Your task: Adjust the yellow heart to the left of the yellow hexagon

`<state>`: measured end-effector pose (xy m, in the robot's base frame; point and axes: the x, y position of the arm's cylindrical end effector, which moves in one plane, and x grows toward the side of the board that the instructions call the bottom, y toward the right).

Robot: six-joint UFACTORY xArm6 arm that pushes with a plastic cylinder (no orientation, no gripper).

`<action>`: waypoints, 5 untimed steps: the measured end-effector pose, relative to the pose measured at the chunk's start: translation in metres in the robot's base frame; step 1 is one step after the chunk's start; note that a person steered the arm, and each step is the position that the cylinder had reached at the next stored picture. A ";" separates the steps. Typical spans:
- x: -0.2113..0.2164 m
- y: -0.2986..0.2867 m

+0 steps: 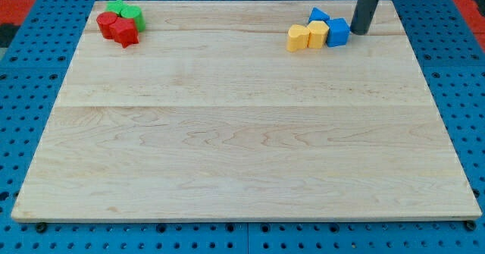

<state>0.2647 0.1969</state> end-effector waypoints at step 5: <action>0.087 -0.143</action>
<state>0.3521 0.0537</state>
